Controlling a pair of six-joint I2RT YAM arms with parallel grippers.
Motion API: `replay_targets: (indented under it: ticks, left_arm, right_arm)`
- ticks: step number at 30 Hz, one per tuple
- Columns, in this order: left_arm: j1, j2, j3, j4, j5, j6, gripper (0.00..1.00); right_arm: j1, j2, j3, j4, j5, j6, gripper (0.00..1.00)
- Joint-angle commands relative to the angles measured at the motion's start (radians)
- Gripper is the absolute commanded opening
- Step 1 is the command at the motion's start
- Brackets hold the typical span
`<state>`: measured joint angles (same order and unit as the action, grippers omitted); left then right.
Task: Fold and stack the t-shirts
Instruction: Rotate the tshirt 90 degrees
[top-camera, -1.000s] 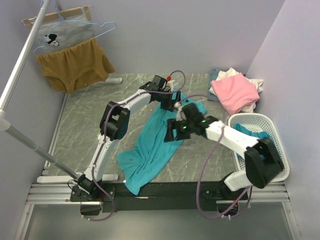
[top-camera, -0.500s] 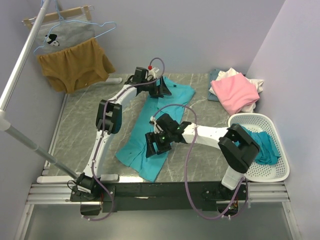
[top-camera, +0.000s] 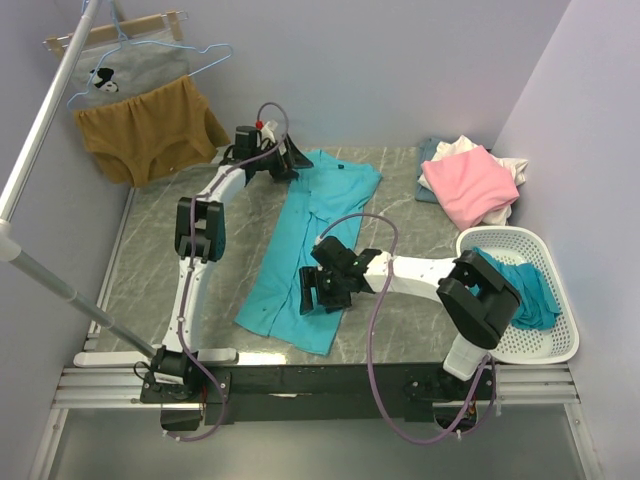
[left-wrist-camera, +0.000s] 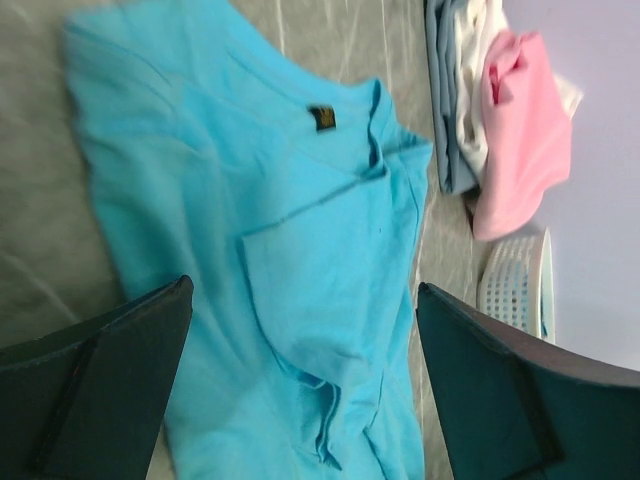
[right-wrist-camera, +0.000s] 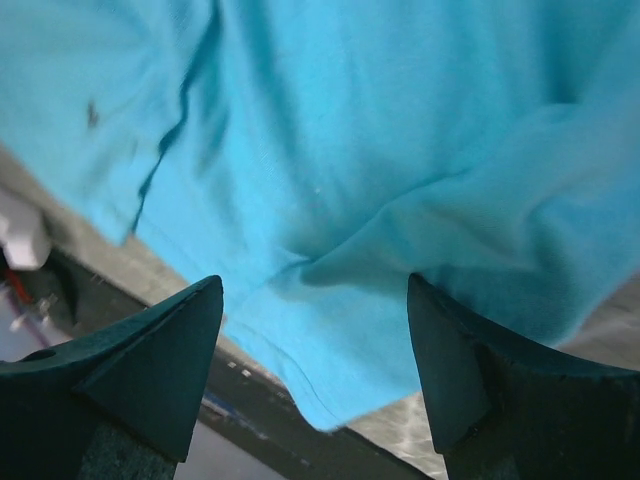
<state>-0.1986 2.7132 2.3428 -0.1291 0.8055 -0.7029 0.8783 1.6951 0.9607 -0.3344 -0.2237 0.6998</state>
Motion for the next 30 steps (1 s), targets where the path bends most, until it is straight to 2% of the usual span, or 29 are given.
replay_targets:
  ticks: [1, 9, 12, 15, 20, 23, 25, 26, 29, 30]
  left_arm:
    - [0.004, 0.023, 0.084, 0.097, -0.028, -0.053, 0.99]
    - [0.013, 0.063, 0.135, 0.154, -0.071, -0.093, 0.99]
    - [0.021, 0.028, 0.092, 0.169, -0.057, -0.086, 0.99]
    - [0.018, -0.094, -0.011, 0.132, -0.084, 0.000, 0.99]
    - [-0.013, -0.511, -0.416, 0.059, -0.357, 0.150, 0.99]
    - [-0.044, -0.731, -0.650, 0.063, -0.445, 0.183, 0.99]
    - [-0.062, -0.861, -0.829, 0.104, -0.445, 0.151, 1.00]
    - [-0.071, -0.900, -0.885, 0.120, -0.456, 0.137, 1.00]
    - [-0.108, -1.015, -1.065, 0.146, -0.462, 0.095, 1.00]
    - [-0.119, -1.036, -1.101, 0.138, -0.462, 0.092, 1.00]
  right_arm:
    - [-0.009, 0.020, -0.042, -0.204, 0.276, 0.007, 0.82]
    - [-0.007, -0.015, -0.020, -0.255, 0.340, -0.055, 0.82]
    - [-0.006, -0.075, -0.043, -0.201, 0.232, -0.103, 0.82]
    - [-0.004, -0.165, -0.045, -0.135, 0.111, -0.126, 0.82]
    - [-0.006, -0.326, -0.004, -0.129, 0.113, -0.126, 0.82]
    - [-0.012, -0.386, 0.039, -0.182, 0.254, -0.120, 0.82]
    - [-0.030, -0.399, 0.068, -0.206, 0.404, -0.103, 0.82]
    - [-0.068, -0.393, 0.075, -0.204, 0.428, -0.109, 0.83]
    - [-0.162, -0.321, 0.119, -0.174, 0.435, -0.140, 0.83]
    - [-0.230, -0.292, 0.162, -0.163, 0.417, -0.151, 0.83]
